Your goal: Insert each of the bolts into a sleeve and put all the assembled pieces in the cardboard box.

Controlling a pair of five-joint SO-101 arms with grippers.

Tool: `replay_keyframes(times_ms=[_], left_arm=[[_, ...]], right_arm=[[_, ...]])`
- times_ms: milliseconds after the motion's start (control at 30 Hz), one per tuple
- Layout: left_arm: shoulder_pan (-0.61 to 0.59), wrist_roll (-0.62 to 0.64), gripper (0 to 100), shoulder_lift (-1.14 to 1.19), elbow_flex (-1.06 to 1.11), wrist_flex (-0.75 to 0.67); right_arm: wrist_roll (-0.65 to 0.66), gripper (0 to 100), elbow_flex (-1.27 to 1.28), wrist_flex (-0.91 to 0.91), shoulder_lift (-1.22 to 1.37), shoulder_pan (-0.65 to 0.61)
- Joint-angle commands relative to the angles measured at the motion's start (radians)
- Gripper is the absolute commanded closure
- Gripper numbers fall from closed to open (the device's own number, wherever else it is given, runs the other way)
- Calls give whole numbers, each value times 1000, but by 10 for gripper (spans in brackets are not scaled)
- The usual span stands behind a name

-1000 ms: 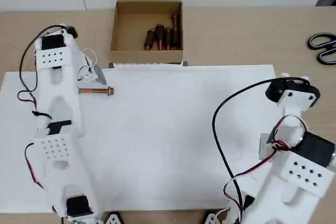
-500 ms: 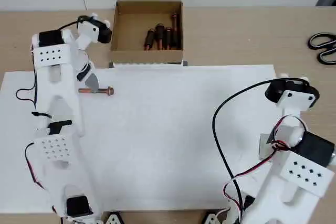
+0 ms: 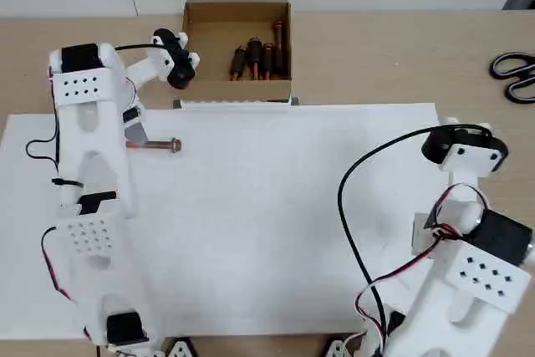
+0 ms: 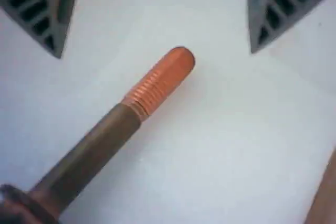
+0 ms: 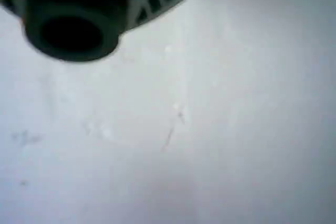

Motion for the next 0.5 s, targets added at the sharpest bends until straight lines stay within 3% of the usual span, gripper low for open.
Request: replay_keyframes(times_ms=[0,467], left_arm=[[35,-14,786,-15,-1,31],[100,-17,786,-12,128,28]], right_arm=[[-8,995,-3,-18,-8,5],[-8,995,-3,-18,-15,5]])
